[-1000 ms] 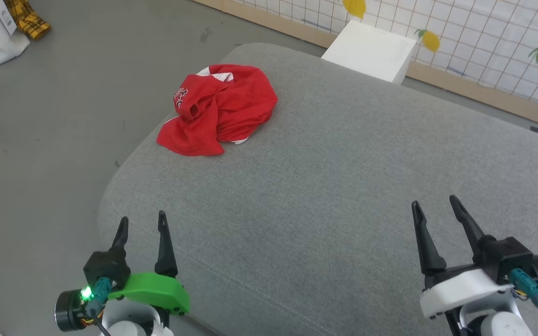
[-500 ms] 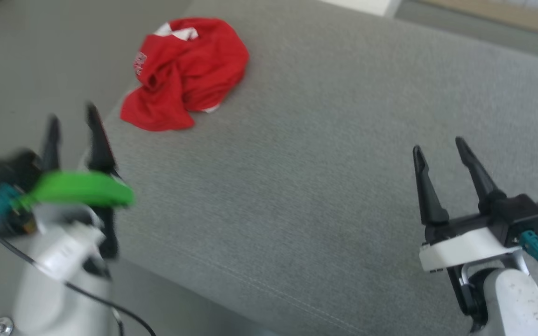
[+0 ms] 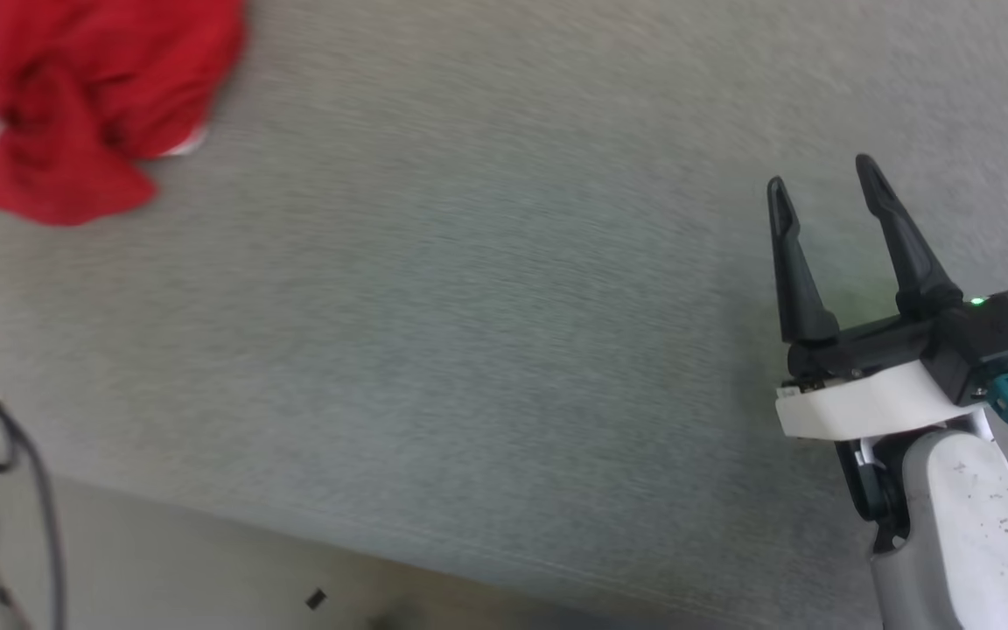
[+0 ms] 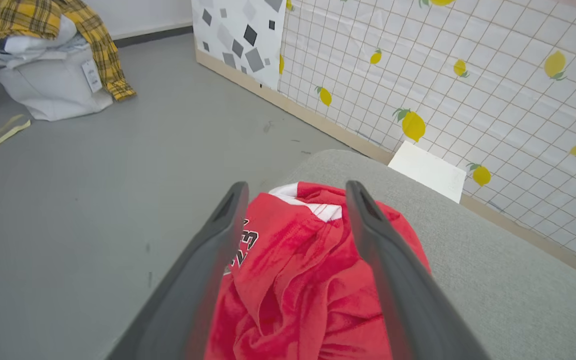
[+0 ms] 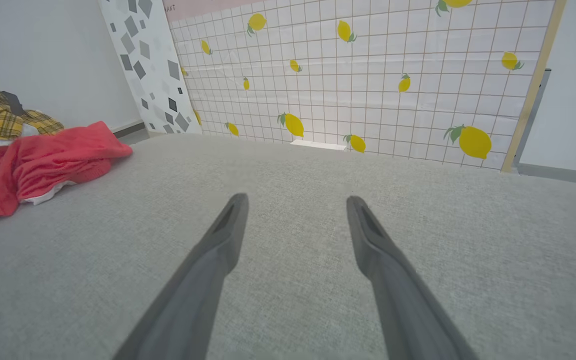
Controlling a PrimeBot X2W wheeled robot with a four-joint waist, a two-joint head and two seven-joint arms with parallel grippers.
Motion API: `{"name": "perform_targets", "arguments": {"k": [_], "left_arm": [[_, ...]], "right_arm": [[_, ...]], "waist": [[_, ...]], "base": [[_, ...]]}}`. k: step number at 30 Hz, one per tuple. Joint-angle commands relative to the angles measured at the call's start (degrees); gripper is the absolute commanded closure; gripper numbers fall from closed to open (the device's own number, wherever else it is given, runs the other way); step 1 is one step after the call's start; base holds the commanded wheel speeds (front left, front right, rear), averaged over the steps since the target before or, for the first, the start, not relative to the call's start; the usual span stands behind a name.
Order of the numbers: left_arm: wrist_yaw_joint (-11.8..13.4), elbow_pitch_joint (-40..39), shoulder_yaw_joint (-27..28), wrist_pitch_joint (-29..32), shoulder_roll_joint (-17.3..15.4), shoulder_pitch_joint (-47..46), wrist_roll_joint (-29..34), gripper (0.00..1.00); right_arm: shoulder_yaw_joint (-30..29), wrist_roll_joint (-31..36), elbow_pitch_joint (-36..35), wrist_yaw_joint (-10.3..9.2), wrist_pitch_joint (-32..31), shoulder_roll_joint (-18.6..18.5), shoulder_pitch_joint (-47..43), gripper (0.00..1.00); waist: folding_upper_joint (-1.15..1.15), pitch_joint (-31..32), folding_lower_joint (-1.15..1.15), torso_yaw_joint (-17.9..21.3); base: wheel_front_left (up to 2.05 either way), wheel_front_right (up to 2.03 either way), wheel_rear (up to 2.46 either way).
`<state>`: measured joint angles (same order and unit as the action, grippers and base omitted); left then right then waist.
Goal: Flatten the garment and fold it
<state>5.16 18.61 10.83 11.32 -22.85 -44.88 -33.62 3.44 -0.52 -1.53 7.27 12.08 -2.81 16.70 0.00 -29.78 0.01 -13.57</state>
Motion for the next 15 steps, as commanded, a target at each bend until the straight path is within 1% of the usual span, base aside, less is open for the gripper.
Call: {"name": "perform_targets", "arguments": {"k": [1, 6, 7, 11, 15], "left_arm": [[0.5, 1.0, 0.3, 2.4, -1.8, -1.3, -0.4, 0.0], [2.8, 3.8, 2.1, 10.6, -3.8, -2.9, -3.4, 0.0], [3.6, 4.4, 2.3, 12.6, -3.8, -2.8, -4.0, 0.0], [6.3, 5.9, 1.5, 19.9, -4.8, -0.9, -4.3, 0.0], [8.3, 6.8, 1.2, 24.9, -4.9, 1.2, -5.0, 0.0]], "right_arm": [[0.0, -0.3, -0.1, 0.22, 0.5, -0.1, 1.1, 0.0], [-0.2, -0.7, -0.1, 0.22, 1.1, -0.1, 1.7, 0.0], [-0.1, -0.7, -0.1, 0.22, 1.2, -0.1, 1.7, 0.0], [0.1, -1.1, 0.0, 0.22, 1.5, -0.1, 2.1, 0.0], [0.3, -1.5, 0.3, 0.22, 1.9, -0.1, 2.1, 0.0]], "waist": [[0.0, -9.3, -0.01, 9.2], [0.0, -11.9, -0.01, 11.2], [0.0, -12.2, -0.01, 11.5], [0.0, -12.9, -0.01, 12.4], [0.0, -12.6, -0.01, 12.9]], "base": [[0.0, 0.0, 0.0], [0.0, 0.0, 0.0], [0.0, 0.0, 0.0], [0.0, 0.0, 0.0], [0.0, 0.0, 0.0]]}}
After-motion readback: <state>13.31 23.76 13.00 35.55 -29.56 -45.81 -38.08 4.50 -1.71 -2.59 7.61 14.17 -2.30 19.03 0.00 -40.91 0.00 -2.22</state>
